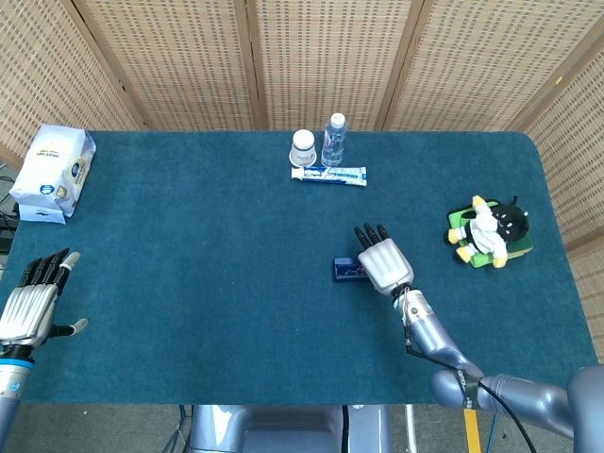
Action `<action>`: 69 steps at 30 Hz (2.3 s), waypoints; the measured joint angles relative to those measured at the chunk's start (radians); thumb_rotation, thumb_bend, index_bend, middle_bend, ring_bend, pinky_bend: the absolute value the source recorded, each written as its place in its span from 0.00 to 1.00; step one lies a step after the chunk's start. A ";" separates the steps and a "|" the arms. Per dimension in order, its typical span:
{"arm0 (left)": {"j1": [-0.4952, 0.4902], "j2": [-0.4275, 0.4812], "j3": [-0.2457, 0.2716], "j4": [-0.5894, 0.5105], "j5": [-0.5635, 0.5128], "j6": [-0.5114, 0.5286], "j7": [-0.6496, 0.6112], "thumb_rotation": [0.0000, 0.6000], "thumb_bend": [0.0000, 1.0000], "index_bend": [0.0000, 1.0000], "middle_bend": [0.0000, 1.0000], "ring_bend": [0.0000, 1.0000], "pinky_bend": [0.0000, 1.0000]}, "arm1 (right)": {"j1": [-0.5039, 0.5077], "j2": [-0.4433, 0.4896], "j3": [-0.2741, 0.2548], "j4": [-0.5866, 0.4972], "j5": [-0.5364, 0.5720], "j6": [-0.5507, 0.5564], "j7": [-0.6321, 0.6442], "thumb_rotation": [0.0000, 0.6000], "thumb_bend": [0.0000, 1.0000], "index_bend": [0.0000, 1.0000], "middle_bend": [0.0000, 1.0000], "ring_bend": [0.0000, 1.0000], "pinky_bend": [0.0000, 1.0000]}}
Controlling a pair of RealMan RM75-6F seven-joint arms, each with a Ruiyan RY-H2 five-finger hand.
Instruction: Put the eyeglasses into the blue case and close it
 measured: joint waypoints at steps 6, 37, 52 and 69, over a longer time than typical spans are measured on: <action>-0.001 0.002 0.000 -0.002 0.000 -0.002 -0.003 1.00 0.02 0.00 0.00 0.00 0.00 | 0.011 -0.018 0.003 0.020 0.016 0.012 0.000 1.00 0.39 0.32 0.07 0.00 0.12; -0.002 -0.002 0.001 0.001 -0.002 -0.003 0.003 1.00 0.02 0.00 0.00 0.00 0.00 | 0.096 0.179 -0.036 -0.114 0.121 -0.248 0.147 1.00 0.19 0.00 0.00 0.00 0.01; -0.007 -0.001 -0.004 0.006 -0.018 -0.014 -0.002 1.00 0.02 0.00 0.00 0.00 0.00 | 0.124 0.020 -0.059 0.160 0.026 -0.255 0.294 1.00 0.21 0.07 0.19 0.00 0.01; -0.009 -0.003 -0.003 0.006 -0.022 -0.016 0.003 1.00 0.02 0.00 0.00 0.00 0.00 | 0.103 -0.041 -0.051 0.246 -0.082 -0.167 0.403 1.00 0.34 0.45 0.55 0.14 0.07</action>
